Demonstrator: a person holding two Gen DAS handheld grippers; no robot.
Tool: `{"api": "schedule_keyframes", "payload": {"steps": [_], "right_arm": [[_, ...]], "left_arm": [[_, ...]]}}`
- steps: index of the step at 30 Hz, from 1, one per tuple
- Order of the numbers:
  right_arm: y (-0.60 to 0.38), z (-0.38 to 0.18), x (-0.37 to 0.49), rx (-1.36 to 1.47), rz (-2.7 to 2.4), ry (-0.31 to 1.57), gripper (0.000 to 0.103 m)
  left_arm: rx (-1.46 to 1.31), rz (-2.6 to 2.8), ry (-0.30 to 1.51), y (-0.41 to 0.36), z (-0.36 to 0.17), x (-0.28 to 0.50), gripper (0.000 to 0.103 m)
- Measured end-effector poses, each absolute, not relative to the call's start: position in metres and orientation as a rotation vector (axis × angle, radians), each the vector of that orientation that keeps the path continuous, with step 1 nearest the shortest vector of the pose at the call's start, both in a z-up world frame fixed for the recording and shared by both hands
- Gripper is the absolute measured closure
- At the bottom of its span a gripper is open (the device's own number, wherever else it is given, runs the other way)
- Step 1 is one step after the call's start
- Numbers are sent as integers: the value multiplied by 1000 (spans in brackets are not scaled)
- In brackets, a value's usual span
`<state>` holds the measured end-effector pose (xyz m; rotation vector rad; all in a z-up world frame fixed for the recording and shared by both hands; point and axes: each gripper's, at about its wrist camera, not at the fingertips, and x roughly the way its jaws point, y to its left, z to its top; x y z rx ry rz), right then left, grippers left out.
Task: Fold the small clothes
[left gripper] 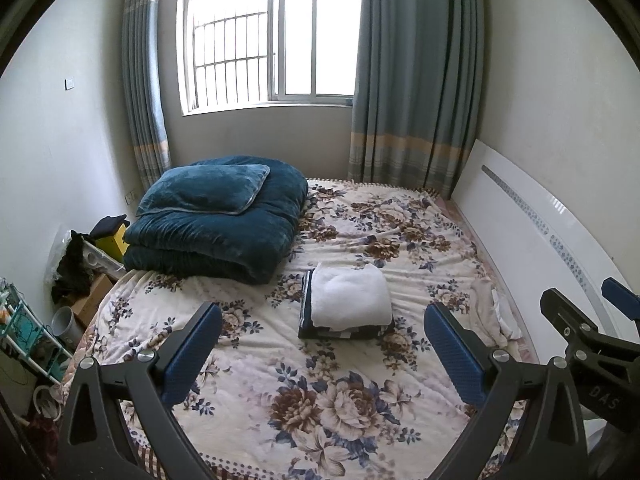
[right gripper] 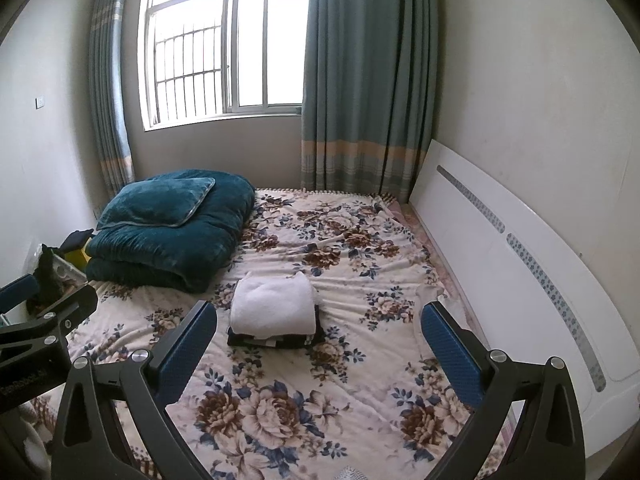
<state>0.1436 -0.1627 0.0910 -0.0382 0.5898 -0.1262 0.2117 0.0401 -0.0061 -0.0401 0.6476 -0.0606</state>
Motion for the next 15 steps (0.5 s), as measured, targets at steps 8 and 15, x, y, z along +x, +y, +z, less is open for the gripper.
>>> {"api": "schedule_keyframes", "payload": {"steps": [8, 15], "right_arm": [[-162, 90, 140, -35, -130, 589, 0], [-162, 90, 138, -35, -132, 589, 0]], "left_arm": [[-40, -60, 647, 41, -6, 210, 0], [-34, -55, 646, 40, -5, 206, 0]]}}
